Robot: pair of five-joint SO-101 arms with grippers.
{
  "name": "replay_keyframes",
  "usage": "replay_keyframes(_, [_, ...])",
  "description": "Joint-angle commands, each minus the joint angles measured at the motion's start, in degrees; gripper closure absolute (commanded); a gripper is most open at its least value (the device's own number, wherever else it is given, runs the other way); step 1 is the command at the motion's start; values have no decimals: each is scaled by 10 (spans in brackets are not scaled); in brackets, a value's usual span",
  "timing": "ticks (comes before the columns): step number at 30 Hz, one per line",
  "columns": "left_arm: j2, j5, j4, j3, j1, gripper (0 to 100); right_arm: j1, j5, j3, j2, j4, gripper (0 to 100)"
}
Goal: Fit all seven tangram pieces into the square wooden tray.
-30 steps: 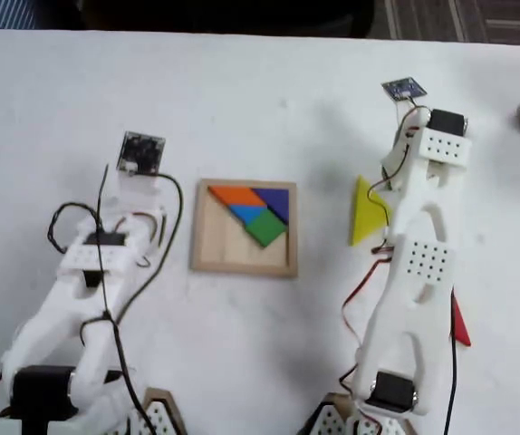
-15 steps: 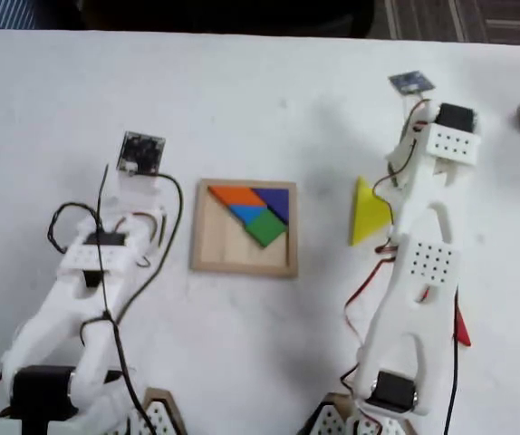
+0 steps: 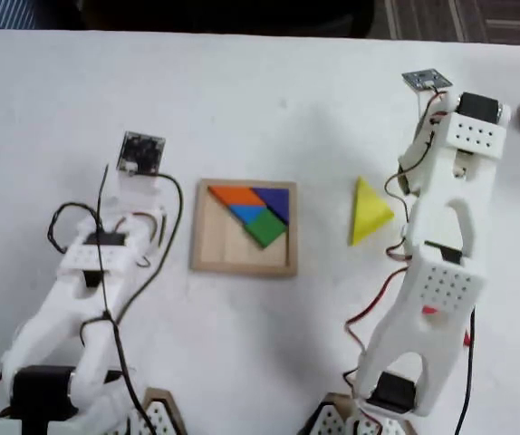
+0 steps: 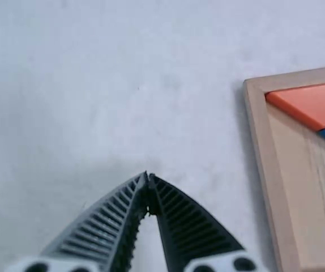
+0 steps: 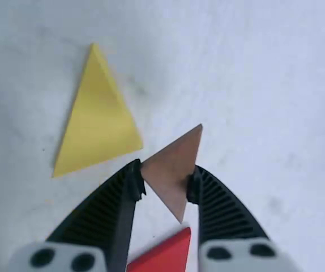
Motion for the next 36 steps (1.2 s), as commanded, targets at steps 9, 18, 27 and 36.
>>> replay_keyframes(9, [2, -6, -14, -28, 3, 976, -121, -4, 277, -263, 2, 968])
replay_keyframes(18, [1, -6, -14, -28, -4, 976, -216, -4, 479, -373, -95, 968])
replay_keyframes(27, [1, -6, -14, -30, -9, 976, -320, -4, 598, -445, -169, 968])
replay_keyframes(36, [0, -6, -14, -27, -9, 976, -403, -84, 631, -416, -246, 968])
